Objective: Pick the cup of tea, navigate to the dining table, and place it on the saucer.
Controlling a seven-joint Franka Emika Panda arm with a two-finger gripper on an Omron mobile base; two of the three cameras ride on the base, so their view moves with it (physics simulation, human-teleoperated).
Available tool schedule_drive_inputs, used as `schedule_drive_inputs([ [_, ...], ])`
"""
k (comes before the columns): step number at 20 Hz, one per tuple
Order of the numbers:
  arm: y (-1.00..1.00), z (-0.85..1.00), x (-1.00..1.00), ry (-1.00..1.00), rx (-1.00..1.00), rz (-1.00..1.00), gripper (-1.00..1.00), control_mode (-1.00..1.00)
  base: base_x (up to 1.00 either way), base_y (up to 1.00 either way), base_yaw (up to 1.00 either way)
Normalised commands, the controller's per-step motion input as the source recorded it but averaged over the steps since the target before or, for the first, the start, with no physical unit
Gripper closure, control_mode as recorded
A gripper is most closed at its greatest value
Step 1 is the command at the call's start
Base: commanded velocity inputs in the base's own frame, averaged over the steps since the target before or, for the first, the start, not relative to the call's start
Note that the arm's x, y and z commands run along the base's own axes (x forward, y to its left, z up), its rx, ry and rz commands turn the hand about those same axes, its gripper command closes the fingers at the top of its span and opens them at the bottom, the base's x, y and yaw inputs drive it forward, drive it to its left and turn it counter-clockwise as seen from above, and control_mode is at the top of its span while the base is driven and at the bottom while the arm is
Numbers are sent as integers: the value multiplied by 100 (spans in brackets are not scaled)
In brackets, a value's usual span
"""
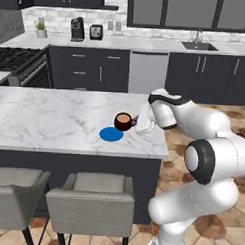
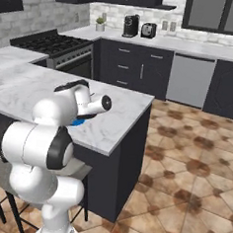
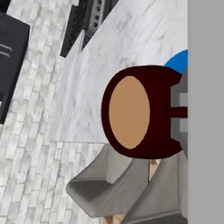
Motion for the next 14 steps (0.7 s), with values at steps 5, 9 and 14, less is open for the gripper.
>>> schedule_drive_inputs([
  [5,9,-22,36,0,0,13,100,-100,0,0,0],
  [9,17,-18,47,0,0,6,100,-100,0,0,0],
  [14,23,-29,37,0,0,7,100,-100,0,0,0],
])
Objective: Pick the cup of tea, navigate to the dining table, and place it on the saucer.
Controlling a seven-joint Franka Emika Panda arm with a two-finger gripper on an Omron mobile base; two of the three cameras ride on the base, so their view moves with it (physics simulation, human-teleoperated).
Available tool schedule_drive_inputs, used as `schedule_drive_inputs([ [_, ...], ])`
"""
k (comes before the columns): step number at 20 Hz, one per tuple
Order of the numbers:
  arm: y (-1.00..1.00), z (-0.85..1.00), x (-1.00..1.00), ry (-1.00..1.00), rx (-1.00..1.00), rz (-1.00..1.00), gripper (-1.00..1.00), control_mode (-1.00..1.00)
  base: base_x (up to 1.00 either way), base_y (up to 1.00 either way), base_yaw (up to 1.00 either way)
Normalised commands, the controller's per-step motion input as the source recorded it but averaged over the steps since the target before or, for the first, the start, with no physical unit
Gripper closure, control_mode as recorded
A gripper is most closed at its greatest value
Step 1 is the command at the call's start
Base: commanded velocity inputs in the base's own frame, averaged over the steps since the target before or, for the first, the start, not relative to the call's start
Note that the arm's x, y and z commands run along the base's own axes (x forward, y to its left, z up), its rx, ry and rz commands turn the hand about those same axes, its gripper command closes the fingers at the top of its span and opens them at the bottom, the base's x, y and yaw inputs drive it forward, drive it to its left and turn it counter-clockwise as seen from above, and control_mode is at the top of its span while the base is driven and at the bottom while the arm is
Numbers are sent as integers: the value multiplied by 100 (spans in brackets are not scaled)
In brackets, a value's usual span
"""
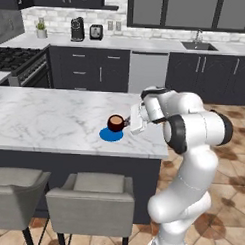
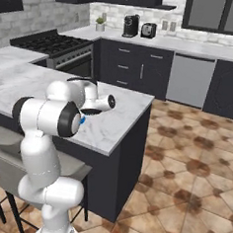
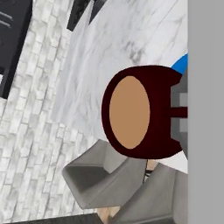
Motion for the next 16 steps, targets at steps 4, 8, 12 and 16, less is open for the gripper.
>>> schedule_drive_inputs([
  [4,21,-28,22,0,0,7,100,-100,0,0,0],
  [8,10,-26,12,0,0,7,100,-100,0,0,0],
  [12,3,-25,11,0,0,4,100,-100,0,0,0],
  [16,0,-18,6,0,0,0,100,-100,0,0,0],
])
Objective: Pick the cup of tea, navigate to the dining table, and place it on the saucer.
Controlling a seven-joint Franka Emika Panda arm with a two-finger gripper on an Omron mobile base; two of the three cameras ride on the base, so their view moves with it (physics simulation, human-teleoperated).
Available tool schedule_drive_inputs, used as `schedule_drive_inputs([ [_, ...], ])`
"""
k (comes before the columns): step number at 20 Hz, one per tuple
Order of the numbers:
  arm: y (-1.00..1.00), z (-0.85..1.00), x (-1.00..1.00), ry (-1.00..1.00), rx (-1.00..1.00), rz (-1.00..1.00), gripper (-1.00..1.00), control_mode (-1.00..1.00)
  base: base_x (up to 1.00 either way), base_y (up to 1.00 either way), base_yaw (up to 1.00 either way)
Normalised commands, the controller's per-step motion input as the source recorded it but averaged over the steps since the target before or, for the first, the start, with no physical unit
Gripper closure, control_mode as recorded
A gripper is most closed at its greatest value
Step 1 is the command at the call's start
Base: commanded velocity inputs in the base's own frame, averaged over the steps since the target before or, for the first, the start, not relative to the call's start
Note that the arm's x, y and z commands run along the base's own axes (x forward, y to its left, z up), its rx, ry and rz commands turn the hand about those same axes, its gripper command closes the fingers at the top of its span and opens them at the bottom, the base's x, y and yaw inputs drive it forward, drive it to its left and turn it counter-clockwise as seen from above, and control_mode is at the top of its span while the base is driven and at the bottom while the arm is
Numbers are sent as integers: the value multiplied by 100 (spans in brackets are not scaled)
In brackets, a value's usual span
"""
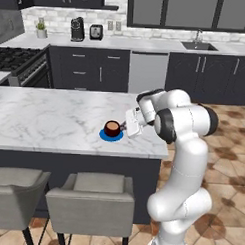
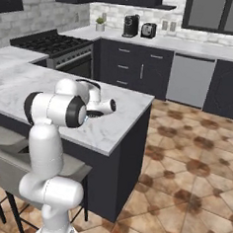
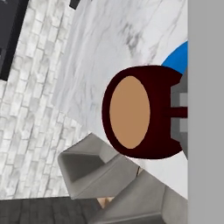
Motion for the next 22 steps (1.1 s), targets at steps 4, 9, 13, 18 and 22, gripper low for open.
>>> schedule_drive_inputs([
  [4,0,-12,15,0,0,0,100,-100,0,0,0],
  [9,0,-10,21,0,0,0,100,-100,0,0,0],
  [13,0,-9,25,0,0,0,100,-100,0,0,0],
  [18,1,-15,14,0,0,0,100,-100,0,0,0],
  [22,4,-15,18,0,0,0,100,-100,0,0,0],
])
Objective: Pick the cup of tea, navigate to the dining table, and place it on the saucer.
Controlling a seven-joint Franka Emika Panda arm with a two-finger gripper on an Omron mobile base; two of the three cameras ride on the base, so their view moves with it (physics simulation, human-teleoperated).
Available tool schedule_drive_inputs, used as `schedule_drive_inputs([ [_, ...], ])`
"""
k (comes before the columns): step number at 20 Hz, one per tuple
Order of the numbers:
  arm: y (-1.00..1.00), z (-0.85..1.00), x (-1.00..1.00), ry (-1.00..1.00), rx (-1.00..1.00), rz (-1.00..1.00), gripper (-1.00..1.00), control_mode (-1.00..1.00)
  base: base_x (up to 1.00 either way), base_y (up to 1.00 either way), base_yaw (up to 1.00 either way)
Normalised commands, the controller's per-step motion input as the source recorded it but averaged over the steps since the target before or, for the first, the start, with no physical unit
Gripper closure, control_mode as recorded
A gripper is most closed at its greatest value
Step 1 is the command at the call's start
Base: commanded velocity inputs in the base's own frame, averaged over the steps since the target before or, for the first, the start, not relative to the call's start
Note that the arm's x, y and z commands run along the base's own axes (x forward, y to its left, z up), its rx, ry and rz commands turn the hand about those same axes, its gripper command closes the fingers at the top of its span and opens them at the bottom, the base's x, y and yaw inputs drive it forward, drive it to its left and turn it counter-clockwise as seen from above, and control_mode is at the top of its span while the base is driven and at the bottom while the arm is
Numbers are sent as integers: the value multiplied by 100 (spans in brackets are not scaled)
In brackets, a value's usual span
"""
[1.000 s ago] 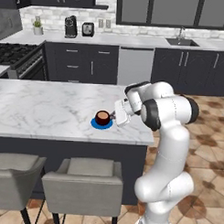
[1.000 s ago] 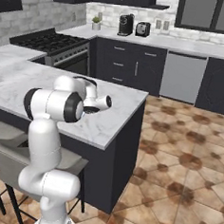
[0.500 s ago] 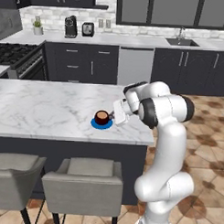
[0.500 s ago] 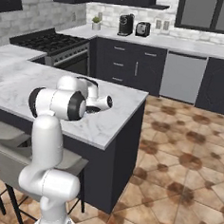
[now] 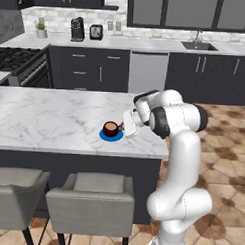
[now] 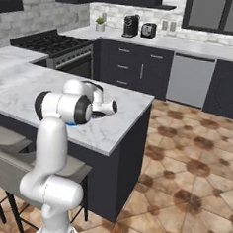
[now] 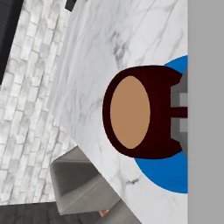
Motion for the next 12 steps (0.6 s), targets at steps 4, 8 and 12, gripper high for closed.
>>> schedule_drive_inputs([
  [4,7,-14,17,0,0,0,100,-100,0,0,0],
  [8,7,-14,13,0,0,0,100,-100,0,0,0],
  [12,7,-15,6,0,0,0,100,-100,0,0,0],
])
